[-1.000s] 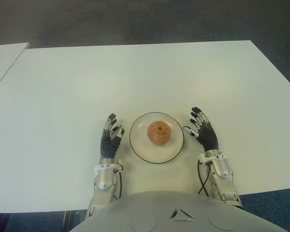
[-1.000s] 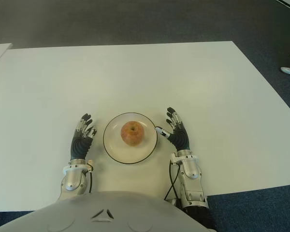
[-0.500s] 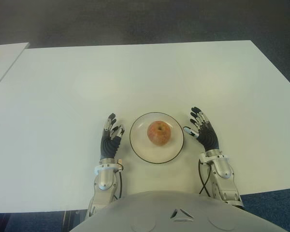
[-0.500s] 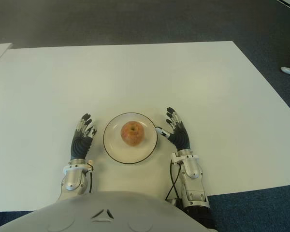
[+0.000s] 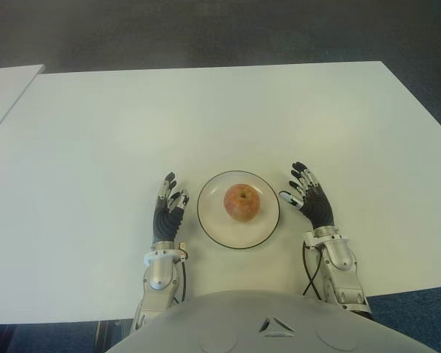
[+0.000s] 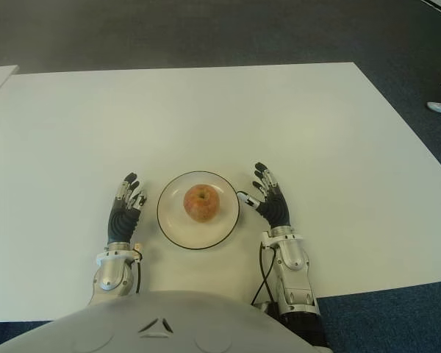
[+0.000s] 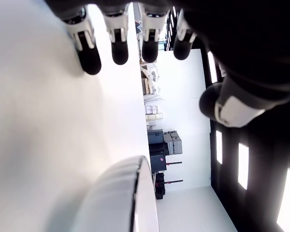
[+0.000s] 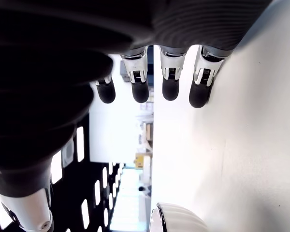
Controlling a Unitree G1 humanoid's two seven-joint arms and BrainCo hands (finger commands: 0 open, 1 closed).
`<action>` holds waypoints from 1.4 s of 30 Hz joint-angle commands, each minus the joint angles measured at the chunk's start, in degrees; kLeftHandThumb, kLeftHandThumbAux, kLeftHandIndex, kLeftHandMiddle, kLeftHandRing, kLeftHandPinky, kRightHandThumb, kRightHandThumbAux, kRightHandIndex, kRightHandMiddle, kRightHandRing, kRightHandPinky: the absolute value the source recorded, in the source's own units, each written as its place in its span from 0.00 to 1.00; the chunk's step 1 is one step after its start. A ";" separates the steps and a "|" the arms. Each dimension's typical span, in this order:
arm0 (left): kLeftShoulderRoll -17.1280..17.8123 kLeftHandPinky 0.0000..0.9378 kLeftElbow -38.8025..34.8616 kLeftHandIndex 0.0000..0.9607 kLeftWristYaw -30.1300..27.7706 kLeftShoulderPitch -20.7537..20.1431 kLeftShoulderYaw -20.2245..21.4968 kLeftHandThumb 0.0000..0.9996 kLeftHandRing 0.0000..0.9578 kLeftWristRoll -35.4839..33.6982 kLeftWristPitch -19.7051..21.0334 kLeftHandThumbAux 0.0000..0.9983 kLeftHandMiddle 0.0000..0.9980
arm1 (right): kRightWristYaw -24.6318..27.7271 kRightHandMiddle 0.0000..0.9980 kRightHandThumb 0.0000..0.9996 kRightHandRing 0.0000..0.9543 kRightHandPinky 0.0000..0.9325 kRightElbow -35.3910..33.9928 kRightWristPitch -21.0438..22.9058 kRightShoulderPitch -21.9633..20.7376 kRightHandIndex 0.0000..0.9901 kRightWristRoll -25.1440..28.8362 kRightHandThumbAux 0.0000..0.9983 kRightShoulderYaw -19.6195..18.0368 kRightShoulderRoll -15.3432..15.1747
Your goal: Put the apples into the plate.
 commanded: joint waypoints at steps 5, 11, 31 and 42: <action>-0.32 0.16 1.35 0.07 0.44 0.20 -0.18 0.00 0.09 0.54 1.34 0.50 0.07 | 0.05 0.00 0.21 0.00 0.02 0.61 2.26 -0.78 0.00 -0.10 0.71 -0.46 -0.43; -0.32 0.16 1.29 0.08 0.65 0.05 -0.06 0.00 0.09 0.88 1.35 0.51 0.07 | 0.00 0.00 0.20 0.00 0.02 0.56 2.69 -1.20 0.00 -0.36 0.71 -0.53 -0.57; -0.06 0.17 1.13 0.07 0.70 -0.26 0.00 0.01 0.10 1.41 1.35 0.51 0.07 | -0.19 0.00 0.23 0.00 0.04 0.39 3.47 -2.07 0.01 -0.60 0.69 -0.41 -0.55; 0.02 0.18 0.13 0.08 0.68 0.23 -0.02 0.01 0.11 1.43 1.28 0.52 0.08 | -0.40 0.00 0.24 0.00 0.05 -0.01 4.07 -1.97 0.01 -0.78 0.67 -0.23 -0.34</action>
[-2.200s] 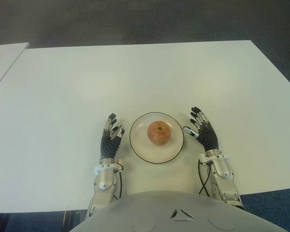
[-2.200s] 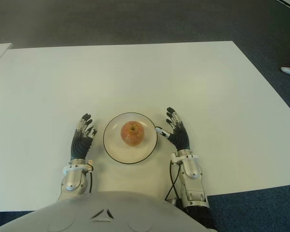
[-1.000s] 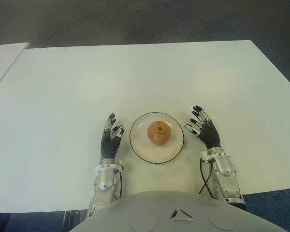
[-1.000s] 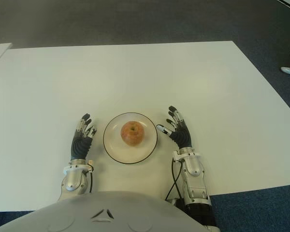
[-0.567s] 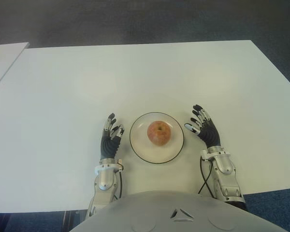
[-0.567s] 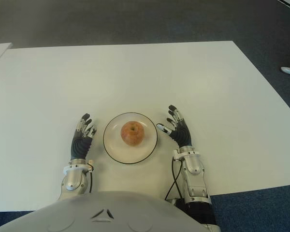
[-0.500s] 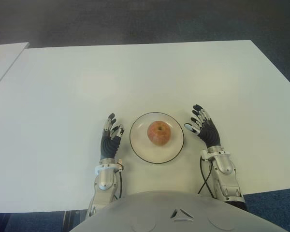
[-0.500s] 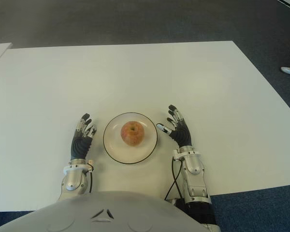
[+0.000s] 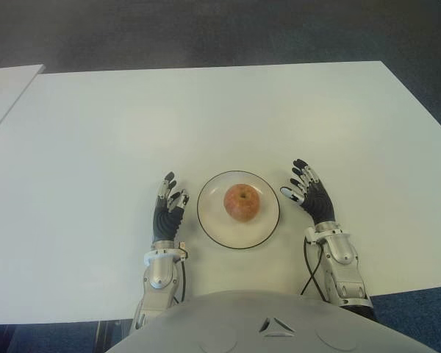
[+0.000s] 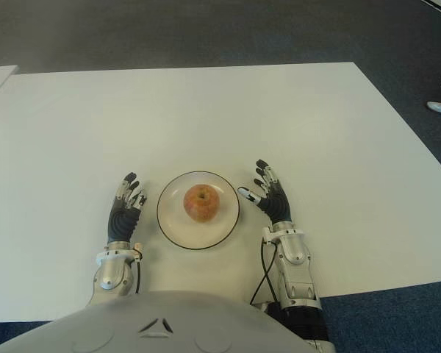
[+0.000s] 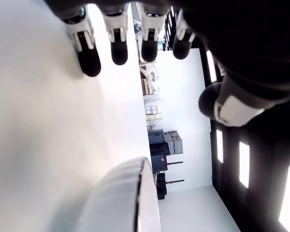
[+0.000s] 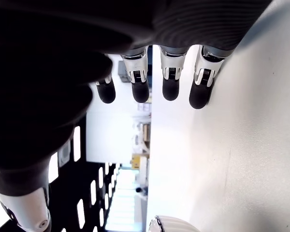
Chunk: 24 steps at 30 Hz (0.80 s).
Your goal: Put the apples into the plate.
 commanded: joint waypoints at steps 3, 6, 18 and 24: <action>-0.04 0.19 0.05 0.08 0.20 0.74 -0.10 0.01 0.12 0.30 0.97 0.53 0.08 | -0.28 0.00 0.24 0.00 0.06 0.04 1.57 -0.18 0.01 -0.51 0.67 0.34 0.22; 0.07 0.18 -0.05 0.08 0.06 0.80 -0.03 0.01 0.12 0.19 1.04 0.53 0.09 | -0.32 0.00 0.24 0.00 0.05 -0.03 1.69 -0.17 0.01 -0.60 0.66 0.44 0.27; 0.31 0.17 -0.08 0.08 -0.25 0.89 0.19 0.00 0.11 -0.13 1.05 0.52 0.08 | -0.22 0.00 0.25 0.00 0.06 -0.54 2.05 0.11 0.01 -0.49 0.67 0.58 0.44; 0.28 0.16 -0.64 0.08 -0.10 1.32 0.15 0.00 0.11 0.08 1.09 0.52 0.08 | -0.19 0.00 0.25 0.00 0.06 -0.92 2.38 0.35 0.02 -0.41 0.66 0.62 0.59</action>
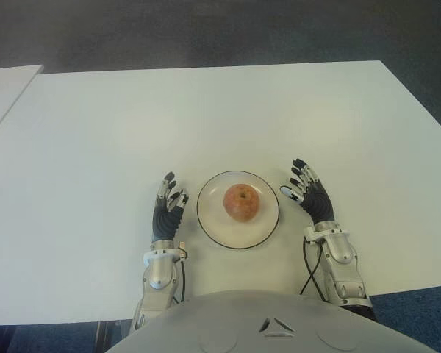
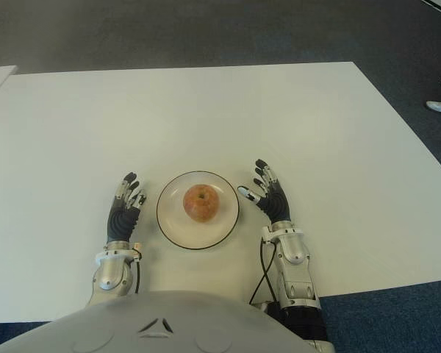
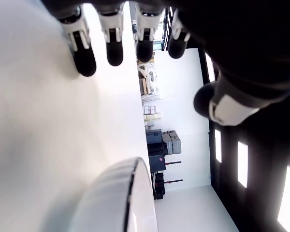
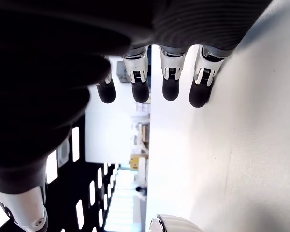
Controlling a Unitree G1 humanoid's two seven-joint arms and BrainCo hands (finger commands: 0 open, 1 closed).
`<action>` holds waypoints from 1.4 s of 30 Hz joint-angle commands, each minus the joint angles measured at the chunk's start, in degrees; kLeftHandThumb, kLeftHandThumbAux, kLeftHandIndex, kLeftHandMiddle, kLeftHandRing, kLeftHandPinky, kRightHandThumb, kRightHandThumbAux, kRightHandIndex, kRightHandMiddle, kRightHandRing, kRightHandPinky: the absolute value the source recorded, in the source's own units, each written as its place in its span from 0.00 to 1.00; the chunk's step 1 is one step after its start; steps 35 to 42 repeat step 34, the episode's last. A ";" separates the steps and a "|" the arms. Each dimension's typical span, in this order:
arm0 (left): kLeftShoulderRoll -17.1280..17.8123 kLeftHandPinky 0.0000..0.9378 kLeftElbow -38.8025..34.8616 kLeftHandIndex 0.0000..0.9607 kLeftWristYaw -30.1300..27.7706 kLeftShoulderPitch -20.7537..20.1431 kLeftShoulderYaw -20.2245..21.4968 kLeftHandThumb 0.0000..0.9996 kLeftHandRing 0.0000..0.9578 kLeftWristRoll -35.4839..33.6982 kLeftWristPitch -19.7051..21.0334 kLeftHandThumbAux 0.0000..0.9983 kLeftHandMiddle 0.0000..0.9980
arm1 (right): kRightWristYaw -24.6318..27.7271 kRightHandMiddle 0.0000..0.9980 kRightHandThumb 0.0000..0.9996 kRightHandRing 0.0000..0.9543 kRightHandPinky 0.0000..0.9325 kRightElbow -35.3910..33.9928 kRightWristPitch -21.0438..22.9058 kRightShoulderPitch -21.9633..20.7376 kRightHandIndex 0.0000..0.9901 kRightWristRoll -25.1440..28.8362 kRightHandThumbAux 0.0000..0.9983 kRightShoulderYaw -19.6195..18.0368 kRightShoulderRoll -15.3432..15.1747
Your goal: Put the apples into the plate.
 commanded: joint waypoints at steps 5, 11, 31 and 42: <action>0.37 0.14 0.18 0.09 -0.23 1.16 0.34 0.00 0.10 -0.17 0.91 0.51 0.08 | 0.19 0.00 0.27 0.00 0.06 -0.20 1.28 0.42 0.02 0.16 0.66 0.45 0.37; 0.35 0.16 0.46 0.09 -0.13 1.22 0.46 0.00 0.10 -0.29 0.29 0.50 0.08 | 0.17 0.00 0.27 0.00 0.06 -0.24 1.18 0.49 0.01 0.18 0.66 0.56 0.39; 0.71 0.15 0.65 0.09 0.02 1.54 0.61 0.00 0.11 0.33 -0.48 0.52 0.09 | 0.16 0.00 0.28 0.00 0.06 -0.23 1.03 0.54 0.01 0.36 0.67 0.67 0.43; 0.81 0.15 0.77 0.09 -0.05 1.50 0.68 0.00 0.10 0.25 -0.50 0.52 0.08 | 0.07 0.00 0.27 0.00 0.06 -0.27 0.95 0.62 0.01 0.22 0.67 0.72 0.44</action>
